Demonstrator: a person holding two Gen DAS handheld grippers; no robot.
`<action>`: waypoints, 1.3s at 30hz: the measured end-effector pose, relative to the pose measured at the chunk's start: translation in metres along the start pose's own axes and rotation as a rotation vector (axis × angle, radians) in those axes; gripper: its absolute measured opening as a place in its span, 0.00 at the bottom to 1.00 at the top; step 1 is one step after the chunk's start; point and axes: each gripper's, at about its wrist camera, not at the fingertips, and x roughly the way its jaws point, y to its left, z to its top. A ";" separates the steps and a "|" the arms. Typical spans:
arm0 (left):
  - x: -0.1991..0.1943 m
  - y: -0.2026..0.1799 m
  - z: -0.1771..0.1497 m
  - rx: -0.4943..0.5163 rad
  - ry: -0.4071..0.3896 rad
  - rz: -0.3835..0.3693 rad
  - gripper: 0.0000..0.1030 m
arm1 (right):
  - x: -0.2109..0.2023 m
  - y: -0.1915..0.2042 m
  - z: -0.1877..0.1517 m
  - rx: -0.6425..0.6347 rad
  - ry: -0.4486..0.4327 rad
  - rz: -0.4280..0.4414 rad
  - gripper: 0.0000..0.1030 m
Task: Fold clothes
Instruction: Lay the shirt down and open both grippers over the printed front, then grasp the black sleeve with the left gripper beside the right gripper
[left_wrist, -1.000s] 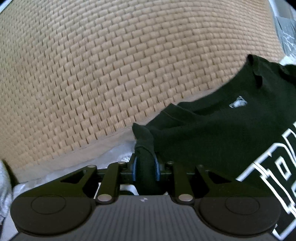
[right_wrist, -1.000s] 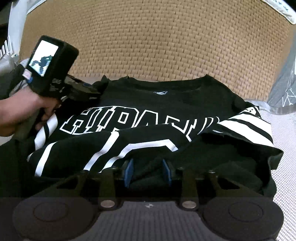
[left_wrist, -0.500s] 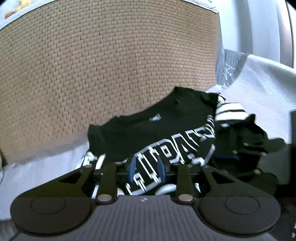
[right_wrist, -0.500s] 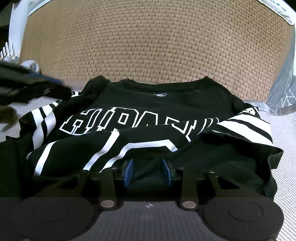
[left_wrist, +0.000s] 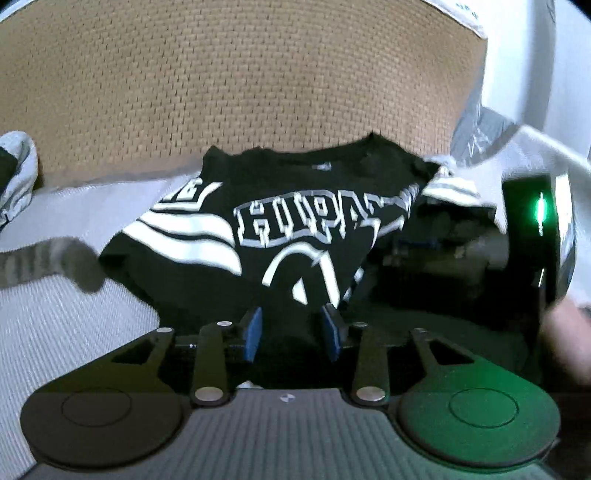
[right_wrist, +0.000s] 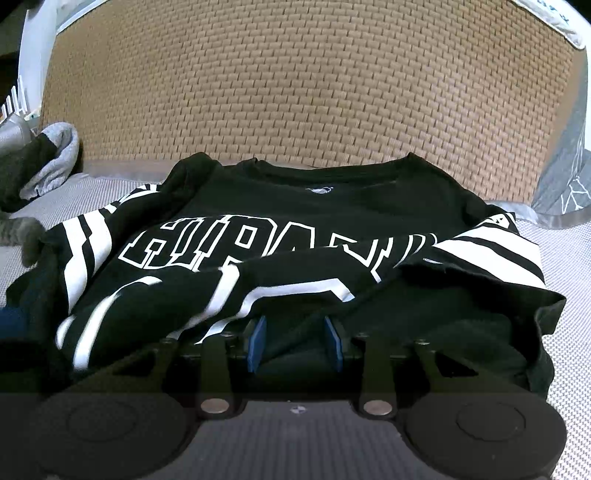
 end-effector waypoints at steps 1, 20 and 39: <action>0.000 0.000 -0.005 0.003 -0.008 0.005 0.38 | 0.000 0.000 0.001 0.000 0.003 -0.002 0.37; 0.002 -0.005 -0.039 0.050 -0.091 0.070 0.40 | -0.080 -0.007 0.011 0.089 0.004 0.076 0.38; -0.001 -0.005 -0.036 0.046 -0.075 0.078 0.41 | -0.154 0.044 -0.068 0.024 0.044 0.016 0.40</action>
